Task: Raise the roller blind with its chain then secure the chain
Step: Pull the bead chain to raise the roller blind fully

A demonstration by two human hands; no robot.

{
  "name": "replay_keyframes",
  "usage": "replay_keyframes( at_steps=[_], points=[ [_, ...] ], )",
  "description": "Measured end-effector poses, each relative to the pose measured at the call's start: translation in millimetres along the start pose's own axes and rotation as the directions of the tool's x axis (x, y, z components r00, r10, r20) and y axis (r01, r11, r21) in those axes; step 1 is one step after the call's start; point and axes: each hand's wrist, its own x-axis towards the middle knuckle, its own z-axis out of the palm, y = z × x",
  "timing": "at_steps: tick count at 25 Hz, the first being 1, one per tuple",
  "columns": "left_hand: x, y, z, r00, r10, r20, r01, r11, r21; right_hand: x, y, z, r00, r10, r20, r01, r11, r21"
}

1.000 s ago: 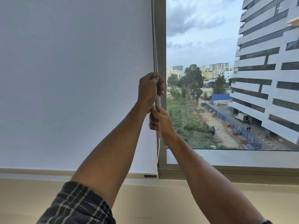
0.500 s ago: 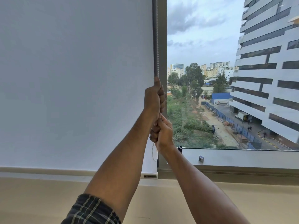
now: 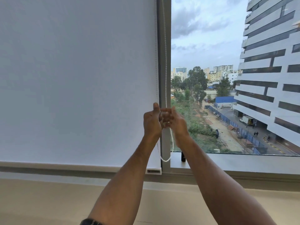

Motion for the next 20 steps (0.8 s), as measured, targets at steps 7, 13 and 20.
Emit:
replay_keyframes(
  at_steps=[7,13,20],
  points=[
    [-37.0,-41.3,10.5,0.999,-0.030,0.026,0.031,0.999,-0.023,19.9,-62.2,36.6,0.979,-0.014,0.203,-0.034,0.971,0.235],
    [-42.8,-59.4,10.6,0.999,-0.038,0.028,0.039,0.999,-0.032,12.1,-35.6,34.4,0.987,-0.076,0.140,0.020,0.931,0.364],
    [-55.7,-60.0,-12.5,0.989,0.142,-0.050,-0.135,0.982,0.129,-11.8,20.4,3.3,0.988,-0.118,0.102,0.090,0.966,0.241]
  ],
)
